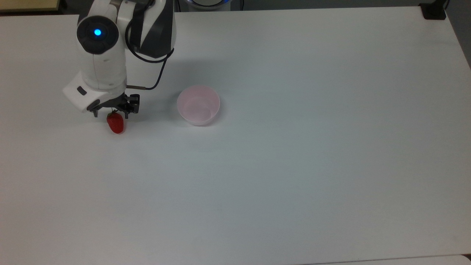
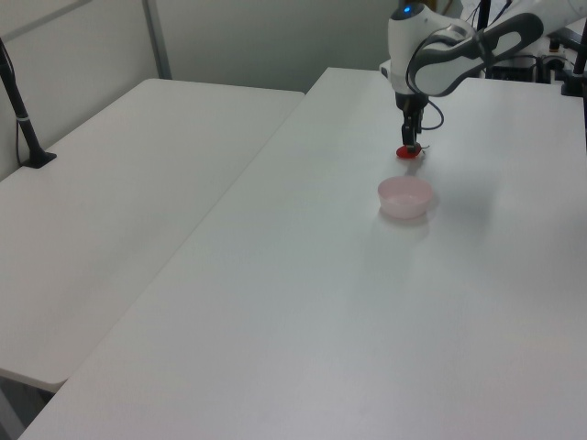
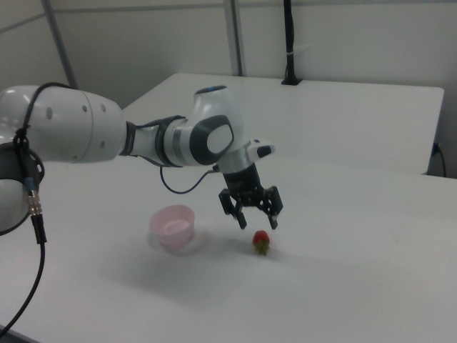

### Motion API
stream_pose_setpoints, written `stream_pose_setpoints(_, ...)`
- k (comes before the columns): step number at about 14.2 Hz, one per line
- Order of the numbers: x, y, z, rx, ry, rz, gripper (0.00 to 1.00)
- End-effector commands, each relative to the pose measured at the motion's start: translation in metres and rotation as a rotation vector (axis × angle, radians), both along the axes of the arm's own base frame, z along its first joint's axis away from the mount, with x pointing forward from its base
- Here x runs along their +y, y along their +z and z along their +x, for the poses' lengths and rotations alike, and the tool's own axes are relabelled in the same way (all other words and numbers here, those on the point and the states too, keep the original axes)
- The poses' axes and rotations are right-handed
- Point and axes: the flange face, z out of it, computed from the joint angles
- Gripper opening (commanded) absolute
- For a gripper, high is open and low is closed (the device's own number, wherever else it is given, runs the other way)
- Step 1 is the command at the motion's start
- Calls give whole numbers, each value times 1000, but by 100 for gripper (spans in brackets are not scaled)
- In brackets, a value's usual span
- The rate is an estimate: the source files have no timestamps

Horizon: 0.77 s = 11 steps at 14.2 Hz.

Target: Pick up strawberry from bowl

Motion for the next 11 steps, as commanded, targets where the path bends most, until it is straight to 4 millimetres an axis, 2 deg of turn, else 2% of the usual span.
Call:
stream_pose_setpoints(1, 27, 74, -15, -42, -37, -12, 100)
stream_pose_setpoints(2, 60, 97, -18, -55, -77, 6, 100)
stream_pose_setpoints(4, 110, 137, -29, -103, -214, 102, 100)
stream_pose_setpoints(9, 167, 190, -59, -90, -260, 166, 100)
stream_pose_setpoints(11, 174, 205, -75, -66, -245, 164, 100)
